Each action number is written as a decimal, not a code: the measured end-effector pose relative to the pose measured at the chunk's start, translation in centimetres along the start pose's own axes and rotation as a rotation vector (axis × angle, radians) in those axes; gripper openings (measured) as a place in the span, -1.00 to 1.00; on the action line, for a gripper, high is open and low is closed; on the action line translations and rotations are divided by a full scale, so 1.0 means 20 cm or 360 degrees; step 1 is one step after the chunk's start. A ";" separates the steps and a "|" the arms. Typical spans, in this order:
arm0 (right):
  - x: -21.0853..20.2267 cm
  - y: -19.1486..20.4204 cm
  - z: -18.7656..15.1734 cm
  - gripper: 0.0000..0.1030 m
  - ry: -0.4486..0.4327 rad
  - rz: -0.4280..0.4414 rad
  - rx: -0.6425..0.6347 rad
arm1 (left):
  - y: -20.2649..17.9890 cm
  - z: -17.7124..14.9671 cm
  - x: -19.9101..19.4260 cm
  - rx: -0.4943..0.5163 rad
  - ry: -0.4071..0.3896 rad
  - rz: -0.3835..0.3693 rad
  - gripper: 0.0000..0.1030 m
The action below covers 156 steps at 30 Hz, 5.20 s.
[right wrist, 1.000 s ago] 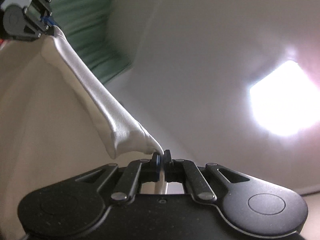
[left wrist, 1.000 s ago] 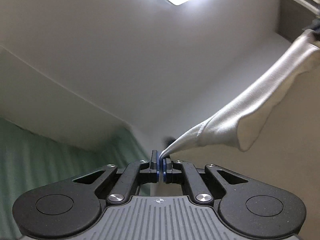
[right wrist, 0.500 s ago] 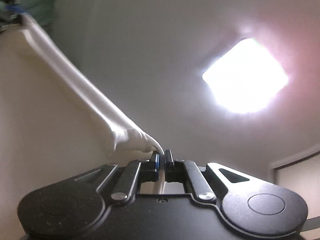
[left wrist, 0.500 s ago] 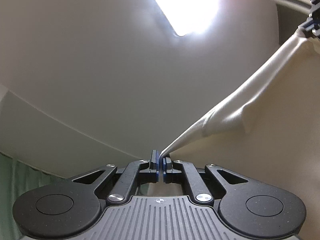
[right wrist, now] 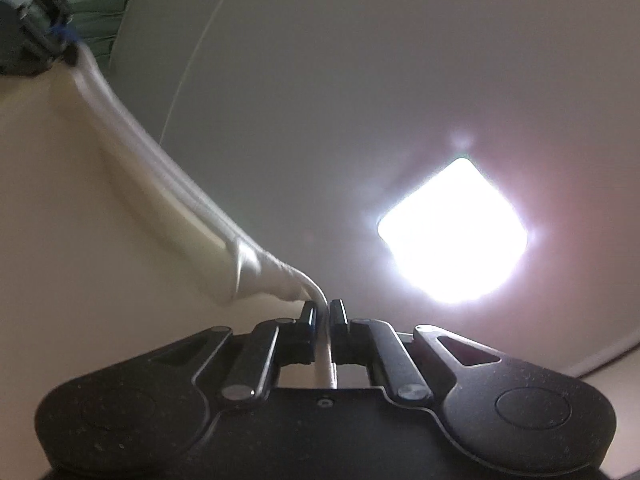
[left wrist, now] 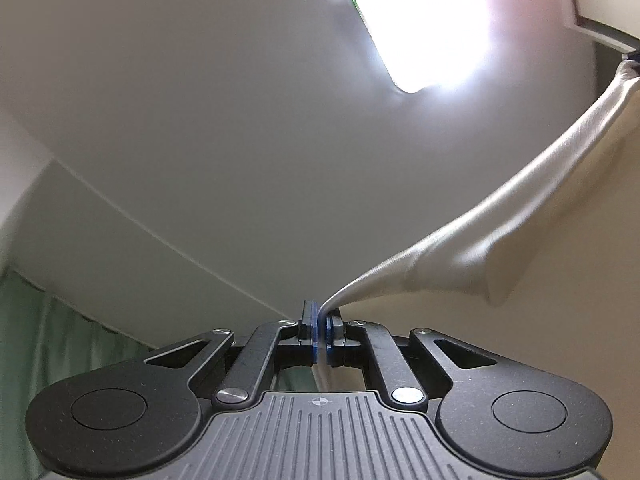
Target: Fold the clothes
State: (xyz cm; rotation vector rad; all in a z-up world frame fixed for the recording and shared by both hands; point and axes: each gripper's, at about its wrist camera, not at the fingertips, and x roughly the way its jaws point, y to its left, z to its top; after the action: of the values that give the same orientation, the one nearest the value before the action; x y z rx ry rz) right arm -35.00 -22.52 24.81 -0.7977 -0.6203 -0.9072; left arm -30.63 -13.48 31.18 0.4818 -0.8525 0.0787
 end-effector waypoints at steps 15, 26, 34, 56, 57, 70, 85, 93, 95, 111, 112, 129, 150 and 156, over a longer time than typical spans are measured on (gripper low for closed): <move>0.42 0.34 -0.29 -0.89 0.0226 0.0287 -0.0165 | -0.85 0.10 -0.01 0.0102 0.0263 -0.0169 -0.93; 0.47 1.46 -1.41 -0.89 0.0738 0.0859 -0.0404 | -2.18 -0.70 -0.27 0.0350 0.0903 -0.0630 -0.93; 0.43 2.17 -2.13 -0.89 0.1031 0.1218 -0.0541 | -3.07 -1.08 -0.60 0.0466 0.1235 -0.0909 -0.93; -0.02 2.37 -1.94 0.05 0.1355 0.1795 -0.0233 | -2.58 -1.04 -1.21 0.0573 0.0959 -0.1436 0.71; -0.04 2.35 -1.93 0.05 0.1344 0.1813 -0.0225 | -2.61 -1.01 -1.24 0.0602 0.0935 -0.1459 0.71; 0.19 2.60 -2.06 0.06 0.1754 0.1515 0.0120 | -3.18 -0.66 -1.37 0.0441 0.1476 -0.1169 0.71; 0.24 1.66 -2.14 0.04 0.2254 0.1543 0.0783 | -2.74 0.28 -2.00 -0.0034 0.1738 -0.1122 0.72; -0.16 0.98 -2.13 -0.28 0.2649 0.1591 0.1034 | -2.47 0.58 -2.24 -0.0324 0.1914 -0.1294 0.72; -0.23 0.96 -2.11 -0.41 0.2685 0.1621 0.1052 | -2.42 0.64 -2.28 -0.0376 0.1954 -0.1333 0.72; -0.09 0.90 -2.12 -0.96 0.2562 0.1331 0.0762 | -2.27 0.93 -2.73 -0.0642 0.2104 -0.1474 0.72; -0.02 0.89 -2.15 -0.96 0.2568 0.1268 0.0721 | -2.26 0.93 -2.75 -0.0623 0.2072 -0.1496 0.71; 0.18 1.21 -2.69 -0.59 0.2808 0.0881 0.0324 | -2.42 0.49 -2.31 -0.0700 0.2030 -0.1757 0.72; -0.23 0.68 -2.54 -0.67 0.2904 0.0993 0.1223 | -2.46 -0.25 -1.56 -0.0766 0.2011 -0.1717 0.72; -0.13 0.70 -2.52 -0.93 0.2896 0.0901 0.0832 | -2.48 -0.47 -1.40 -0.0713 0.2028 -0.1723 0.72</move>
State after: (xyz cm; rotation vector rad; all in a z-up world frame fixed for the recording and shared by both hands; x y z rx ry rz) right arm -17.25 -57.21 -10.10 0.4728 0.9247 -0.5622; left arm -29.77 -50.16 -13.43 0.3144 0.6950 -0.7259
